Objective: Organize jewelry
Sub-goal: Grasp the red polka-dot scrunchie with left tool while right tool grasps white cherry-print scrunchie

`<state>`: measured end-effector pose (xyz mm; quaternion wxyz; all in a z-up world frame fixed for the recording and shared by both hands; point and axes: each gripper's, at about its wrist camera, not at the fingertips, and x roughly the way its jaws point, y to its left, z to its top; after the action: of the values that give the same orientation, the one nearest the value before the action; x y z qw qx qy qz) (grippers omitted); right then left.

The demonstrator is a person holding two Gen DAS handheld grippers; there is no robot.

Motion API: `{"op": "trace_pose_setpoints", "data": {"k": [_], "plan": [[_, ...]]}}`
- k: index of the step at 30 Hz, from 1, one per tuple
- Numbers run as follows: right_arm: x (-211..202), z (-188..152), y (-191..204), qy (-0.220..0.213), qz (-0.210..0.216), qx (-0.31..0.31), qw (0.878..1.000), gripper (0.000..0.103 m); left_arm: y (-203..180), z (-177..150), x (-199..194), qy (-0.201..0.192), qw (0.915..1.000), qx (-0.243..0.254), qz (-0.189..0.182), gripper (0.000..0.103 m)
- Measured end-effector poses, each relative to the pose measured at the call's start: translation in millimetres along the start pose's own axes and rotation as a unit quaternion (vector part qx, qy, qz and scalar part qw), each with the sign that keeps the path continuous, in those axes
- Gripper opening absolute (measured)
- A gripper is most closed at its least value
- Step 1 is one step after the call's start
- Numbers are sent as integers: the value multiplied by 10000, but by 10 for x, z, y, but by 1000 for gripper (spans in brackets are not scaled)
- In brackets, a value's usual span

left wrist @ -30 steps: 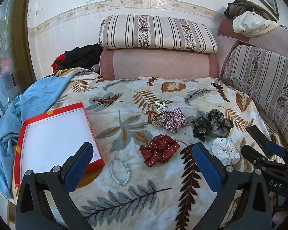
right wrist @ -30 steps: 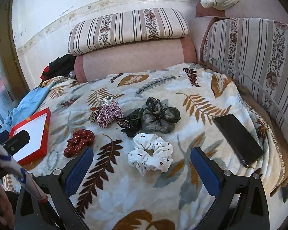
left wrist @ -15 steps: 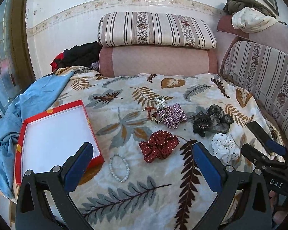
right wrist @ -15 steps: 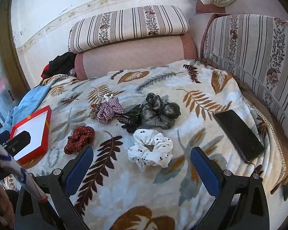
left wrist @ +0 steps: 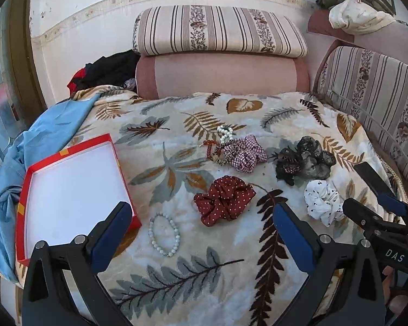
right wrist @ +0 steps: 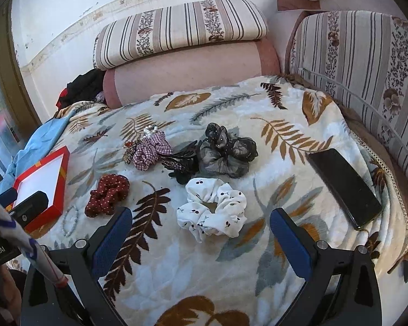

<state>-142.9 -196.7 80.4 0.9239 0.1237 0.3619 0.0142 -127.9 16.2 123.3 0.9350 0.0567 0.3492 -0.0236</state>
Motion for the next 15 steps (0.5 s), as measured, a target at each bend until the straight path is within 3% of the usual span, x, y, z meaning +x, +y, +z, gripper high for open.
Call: {"op": "trace_pose_setpoints", "data": {"k": [15], "plan": [[333, -46, -185, 205, -147, 116, 9996, 103, 106, -43, 437, 360, 9992, -119, -90, 103]]}}
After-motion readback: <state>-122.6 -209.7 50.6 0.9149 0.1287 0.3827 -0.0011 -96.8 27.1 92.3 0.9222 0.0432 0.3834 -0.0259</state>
